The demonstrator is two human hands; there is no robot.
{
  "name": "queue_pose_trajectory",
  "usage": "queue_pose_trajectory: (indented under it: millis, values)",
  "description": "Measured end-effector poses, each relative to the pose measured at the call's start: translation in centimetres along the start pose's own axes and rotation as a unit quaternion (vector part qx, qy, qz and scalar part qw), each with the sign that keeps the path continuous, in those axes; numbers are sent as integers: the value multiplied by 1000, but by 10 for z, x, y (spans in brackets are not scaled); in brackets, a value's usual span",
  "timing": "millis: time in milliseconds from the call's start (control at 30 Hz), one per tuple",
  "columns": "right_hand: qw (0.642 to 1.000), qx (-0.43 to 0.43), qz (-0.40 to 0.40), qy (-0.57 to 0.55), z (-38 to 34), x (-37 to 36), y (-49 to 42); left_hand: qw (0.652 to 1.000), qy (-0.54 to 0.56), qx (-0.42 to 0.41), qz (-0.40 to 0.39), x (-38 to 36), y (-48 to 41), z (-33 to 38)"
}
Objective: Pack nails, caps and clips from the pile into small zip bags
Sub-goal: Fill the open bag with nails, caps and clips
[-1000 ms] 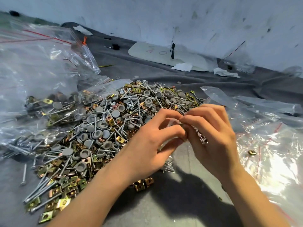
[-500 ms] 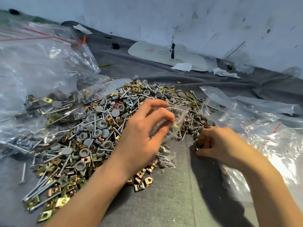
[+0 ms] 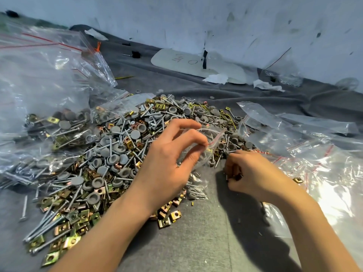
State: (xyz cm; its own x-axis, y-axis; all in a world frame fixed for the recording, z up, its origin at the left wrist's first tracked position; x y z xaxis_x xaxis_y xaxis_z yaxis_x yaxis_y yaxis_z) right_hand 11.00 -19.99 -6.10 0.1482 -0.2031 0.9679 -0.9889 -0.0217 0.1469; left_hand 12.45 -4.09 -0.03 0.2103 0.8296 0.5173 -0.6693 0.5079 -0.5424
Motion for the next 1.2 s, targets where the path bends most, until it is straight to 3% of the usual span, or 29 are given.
queue_pose_trajectory:
  millis: [233, 300, 333, 367, 433, 533, 633, 967, 1200]
  values:
    - [999, 39, -1, -12, -12, -2, -2, 1000, -12, -11, -1, -1, 0, 2]
    - [994, 45, 36, -91, -12, 6, -1, 1000, -9, -7, -8, -3, 0, 0]
    - [978, 50, 48, -195, -12, 10, 0, 1000, -6, -2, -14, -4, 0, -1]
    - [943, 58, 49, -325, -13, 11, 1, 1000, -2, 2, -24, -6, 0, -2]
    - [828, 98, 43, -550, -19, 11, 3, 999, 2, 8, -52, -11, 1, -2]
    - [678, 131, 15, -723, -36, 5, 1, 998, -7, -3, -56, -12, 2, 1]
    - [622, 130, 0, -772, -40, 2, 0, 999, -5, -3, -45, -8, 2, 1]
    - [612, 134, -21, -779, -43, 0, 1, 999, 0, -11, -33, -4, 1, 5]
    - [686, 130, 29, -716, -36, 9, 3, 999, -5, -10, -31, -3, 1, 5]
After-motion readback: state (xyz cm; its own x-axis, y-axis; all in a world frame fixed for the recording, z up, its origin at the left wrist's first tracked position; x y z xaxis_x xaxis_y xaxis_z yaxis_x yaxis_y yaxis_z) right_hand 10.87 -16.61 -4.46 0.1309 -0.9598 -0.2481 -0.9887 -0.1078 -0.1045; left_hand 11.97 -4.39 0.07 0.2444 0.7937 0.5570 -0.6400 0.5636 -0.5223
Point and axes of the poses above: each hand's wrist, its own y-axis away from the middle knuckle, its own x-axis out of the back of the hand, z = x × y, the point moved 10 cm from there along -y, towards the middle knuckle, and after that the axes turned 5 degrees about -z, right-handed, at the moved point
